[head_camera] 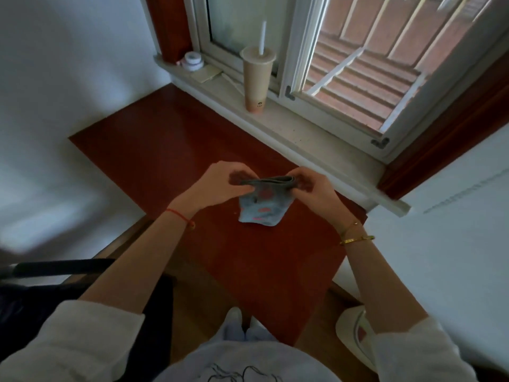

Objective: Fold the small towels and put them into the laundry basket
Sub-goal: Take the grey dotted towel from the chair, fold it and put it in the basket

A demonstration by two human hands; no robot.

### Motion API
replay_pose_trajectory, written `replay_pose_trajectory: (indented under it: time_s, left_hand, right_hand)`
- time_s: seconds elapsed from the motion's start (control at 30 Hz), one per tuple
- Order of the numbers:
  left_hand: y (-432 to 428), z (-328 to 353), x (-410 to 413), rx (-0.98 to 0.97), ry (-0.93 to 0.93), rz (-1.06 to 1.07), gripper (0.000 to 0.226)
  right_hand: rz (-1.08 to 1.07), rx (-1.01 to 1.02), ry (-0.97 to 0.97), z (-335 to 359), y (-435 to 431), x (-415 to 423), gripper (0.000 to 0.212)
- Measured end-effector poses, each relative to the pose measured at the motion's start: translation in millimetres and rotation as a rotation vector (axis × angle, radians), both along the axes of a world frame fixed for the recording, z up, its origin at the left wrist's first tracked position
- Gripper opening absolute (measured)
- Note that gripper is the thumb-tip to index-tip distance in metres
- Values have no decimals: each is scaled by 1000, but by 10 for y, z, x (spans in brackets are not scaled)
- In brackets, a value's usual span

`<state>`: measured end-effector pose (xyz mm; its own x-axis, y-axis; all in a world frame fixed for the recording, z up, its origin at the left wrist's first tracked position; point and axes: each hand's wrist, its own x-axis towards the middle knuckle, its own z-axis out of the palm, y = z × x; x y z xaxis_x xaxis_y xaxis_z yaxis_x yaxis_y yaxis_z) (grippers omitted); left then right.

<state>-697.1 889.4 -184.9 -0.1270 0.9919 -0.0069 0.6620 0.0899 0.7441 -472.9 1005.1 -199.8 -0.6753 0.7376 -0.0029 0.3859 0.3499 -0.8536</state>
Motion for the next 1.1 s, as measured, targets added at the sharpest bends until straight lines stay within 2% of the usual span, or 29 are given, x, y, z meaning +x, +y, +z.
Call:
replay_pose_trajectory:
  time_s: [0.1, 0.2, 0.37, 0.53, 0.67, 0.73, 0.9, 1.0, 1.1]
  left_hand:
    - [-48, 232, -3, -6, -44, -128, 22]
    - [-118, 403, -15, -95, -128, -221, 24]
    - [-184, 507, -21, -210, -290, -343, 25]
    - [-45, 206, 12, -302, -231, -304, 25]
    - [119, -404, 156, -302, -19, -167, 23]
    - [159, -712, 241, -291, 43, -103, 22]
    - [38, -1180, 346, -229, 68, -19, 19]
    - [-202, -1266, 375, -179, 67, -108, 21]
    - [-506, -1359, 445, -177, 88, -202, 21]
  right_hand:
    - [66, -17, 23, 209, -146, 159, 21]
    - [123, -67, 56, 368, -285, 283, 18]
    - [214, -267, 113, 446, -378, 444, 10]
    - [167, -442, 0, 126, -277, 456, 7]
    - [105, -195, -274, -372, -124, 356, 13]
    - [51, -100, -347, -602, -83, 277, 19]
    - [-26, -44, -314, -946, -125, 242, 15]
    - [62, -21, -291, -1058, -287, 386, 15]
    - [163, 31, -347, -1188, -576, 562, 19]
